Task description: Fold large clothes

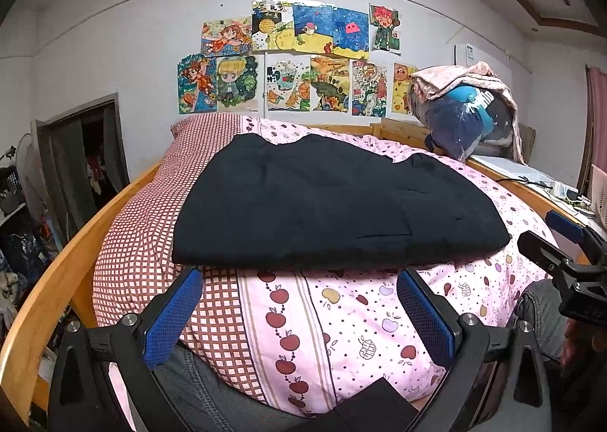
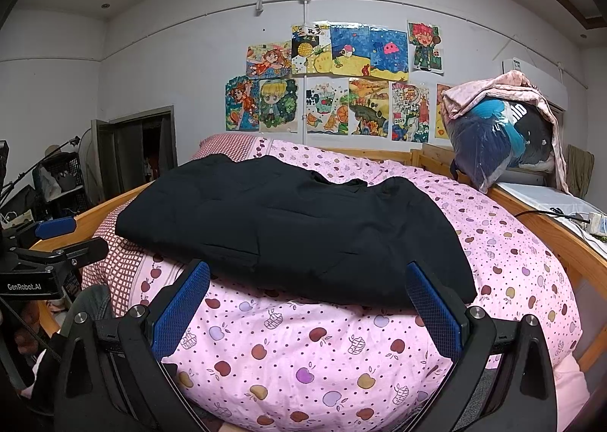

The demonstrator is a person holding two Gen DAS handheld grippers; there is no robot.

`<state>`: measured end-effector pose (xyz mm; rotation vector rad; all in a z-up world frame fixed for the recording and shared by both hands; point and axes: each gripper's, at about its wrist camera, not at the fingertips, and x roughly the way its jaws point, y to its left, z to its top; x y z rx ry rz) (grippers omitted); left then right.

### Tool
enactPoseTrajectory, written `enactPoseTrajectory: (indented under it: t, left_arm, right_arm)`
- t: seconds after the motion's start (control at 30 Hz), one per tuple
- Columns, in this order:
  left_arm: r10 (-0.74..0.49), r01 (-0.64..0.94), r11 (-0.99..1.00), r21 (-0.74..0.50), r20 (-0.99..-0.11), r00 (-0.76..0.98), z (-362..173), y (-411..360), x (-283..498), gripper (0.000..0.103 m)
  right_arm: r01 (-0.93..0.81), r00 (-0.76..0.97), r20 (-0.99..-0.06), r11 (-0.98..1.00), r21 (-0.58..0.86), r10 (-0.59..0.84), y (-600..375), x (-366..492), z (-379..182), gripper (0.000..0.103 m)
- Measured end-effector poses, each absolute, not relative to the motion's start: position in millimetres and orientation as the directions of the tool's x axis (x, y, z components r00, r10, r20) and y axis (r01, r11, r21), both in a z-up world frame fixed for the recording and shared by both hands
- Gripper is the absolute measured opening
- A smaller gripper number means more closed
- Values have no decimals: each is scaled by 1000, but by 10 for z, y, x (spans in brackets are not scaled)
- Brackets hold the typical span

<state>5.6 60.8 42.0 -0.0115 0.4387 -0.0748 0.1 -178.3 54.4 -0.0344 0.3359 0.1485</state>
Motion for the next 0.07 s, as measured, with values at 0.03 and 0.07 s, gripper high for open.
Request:
enactPoseTrajectory:
  t: [0.03, 0.07]
  left_arm:
    - [-74, 69, 997, -27, -424, 903, 418, 606, 51, 103]
    - [-73, 68, 997, -27, -425, 902, 419, 602, 65, 103]
  right_arm:
    - [-150, 933, -331, 989, -9, 139, -1782, 0, 543, 101]
    - [-151, 933, -332, 988, -9, 139, -1768, -7, 563, 101]
